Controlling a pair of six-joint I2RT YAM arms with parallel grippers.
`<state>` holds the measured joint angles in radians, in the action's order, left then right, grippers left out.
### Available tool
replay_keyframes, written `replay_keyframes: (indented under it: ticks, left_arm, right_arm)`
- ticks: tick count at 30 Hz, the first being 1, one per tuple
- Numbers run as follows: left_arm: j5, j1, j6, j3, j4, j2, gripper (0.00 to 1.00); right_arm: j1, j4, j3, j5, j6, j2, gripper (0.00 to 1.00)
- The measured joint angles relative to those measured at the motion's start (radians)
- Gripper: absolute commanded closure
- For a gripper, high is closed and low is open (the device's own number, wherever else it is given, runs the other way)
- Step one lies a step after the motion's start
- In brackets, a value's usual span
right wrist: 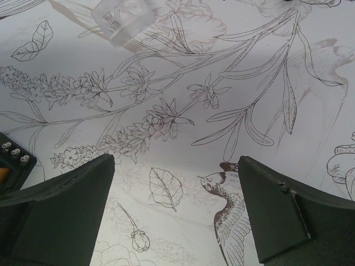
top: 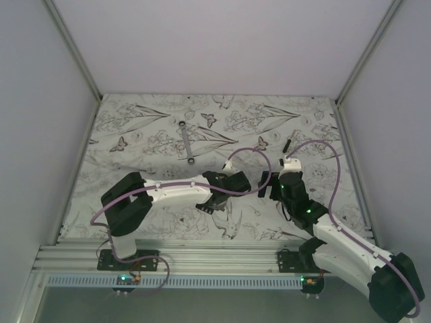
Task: Snap on the fuse box
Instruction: Install the fuse at the fuse box base.
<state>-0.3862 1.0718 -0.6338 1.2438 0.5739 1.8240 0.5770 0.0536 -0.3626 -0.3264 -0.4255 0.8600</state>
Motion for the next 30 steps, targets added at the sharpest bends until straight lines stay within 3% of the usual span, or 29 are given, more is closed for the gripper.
replay_keyframes:
  ticks: [30]
  left_arm:
    - [0.063, -0.035, 0.019, 0.045, 0.043, 0.024, 1.0]
  right_arm:
    - [0.0, 0.0, 0.0, 0.002, 0.0, -0.008, 0.0]
